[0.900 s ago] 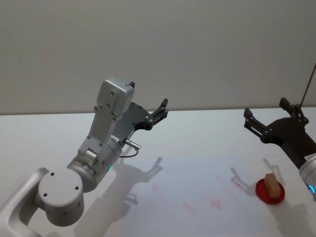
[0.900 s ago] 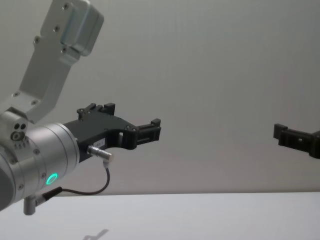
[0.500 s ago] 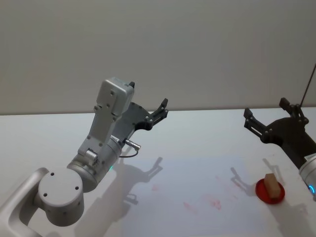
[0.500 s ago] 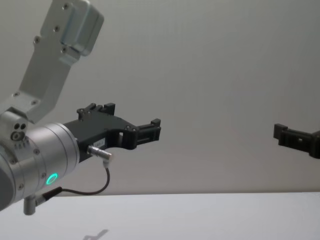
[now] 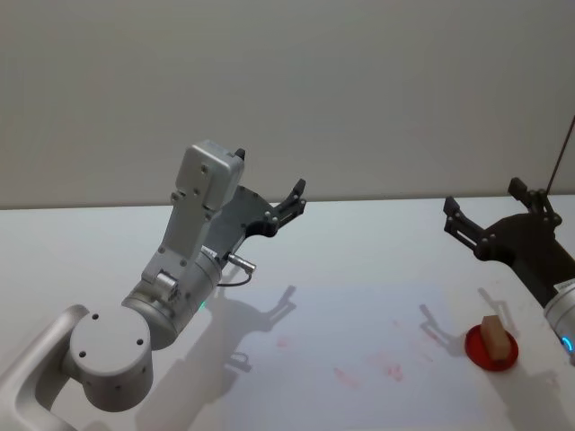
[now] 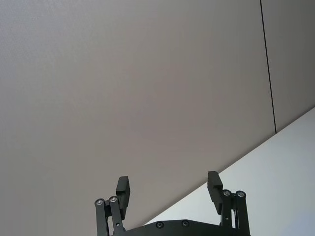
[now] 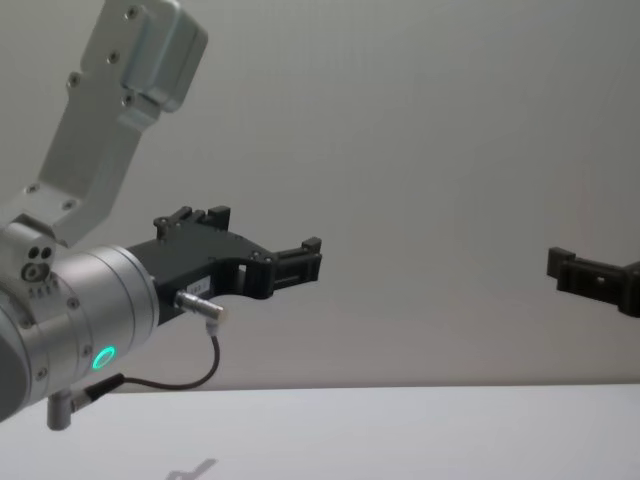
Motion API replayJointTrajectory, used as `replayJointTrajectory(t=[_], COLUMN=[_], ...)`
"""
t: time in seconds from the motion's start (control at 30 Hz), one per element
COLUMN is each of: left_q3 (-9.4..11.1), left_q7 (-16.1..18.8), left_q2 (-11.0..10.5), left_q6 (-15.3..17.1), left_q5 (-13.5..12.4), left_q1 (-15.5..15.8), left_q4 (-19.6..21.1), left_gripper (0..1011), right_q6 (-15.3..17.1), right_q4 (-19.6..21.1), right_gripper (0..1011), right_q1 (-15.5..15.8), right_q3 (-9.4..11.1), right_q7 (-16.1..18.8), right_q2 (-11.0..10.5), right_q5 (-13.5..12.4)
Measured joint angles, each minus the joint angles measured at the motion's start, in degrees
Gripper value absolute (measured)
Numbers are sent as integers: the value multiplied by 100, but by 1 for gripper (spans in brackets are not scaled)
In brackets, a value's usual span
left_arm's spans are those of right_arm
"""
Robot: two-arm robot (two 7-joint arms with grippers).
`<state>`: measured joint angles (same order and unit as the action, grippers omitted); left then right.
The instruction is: Use the one hand to pick up the stamp and affix it onto the A4 paper.
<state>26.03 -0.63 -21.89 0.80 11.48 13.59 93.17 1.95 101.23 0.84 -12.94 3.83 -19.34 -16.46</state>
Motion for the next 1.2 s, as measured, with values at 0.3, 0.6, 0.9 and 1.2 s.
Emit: replayJointTrajectory(t=[0.3,0.6,0.9,1.2], left_q3=[0,0,0,0], left_q7=[0,0,0,0], left_q2=[0,0,0,0], left_q6=[0,0,0,0], left_q5=[0,0,0,0], left_q1=[0,0,0,0], left_q4=[0,0,0,0], left_gripper=[1001,1001,1001,1001], right_q6=[0,-1,1,109], right_q4=[0,0,37,198], right_gripper=[1001,1001,1001,1001], right_q1=[0,0,53,253], right_q3=[0,0,22,75], right_q7=[0,0,-63,-143], right_q2=[0,0,-36,-165], right_q5=[0,1,97,119])
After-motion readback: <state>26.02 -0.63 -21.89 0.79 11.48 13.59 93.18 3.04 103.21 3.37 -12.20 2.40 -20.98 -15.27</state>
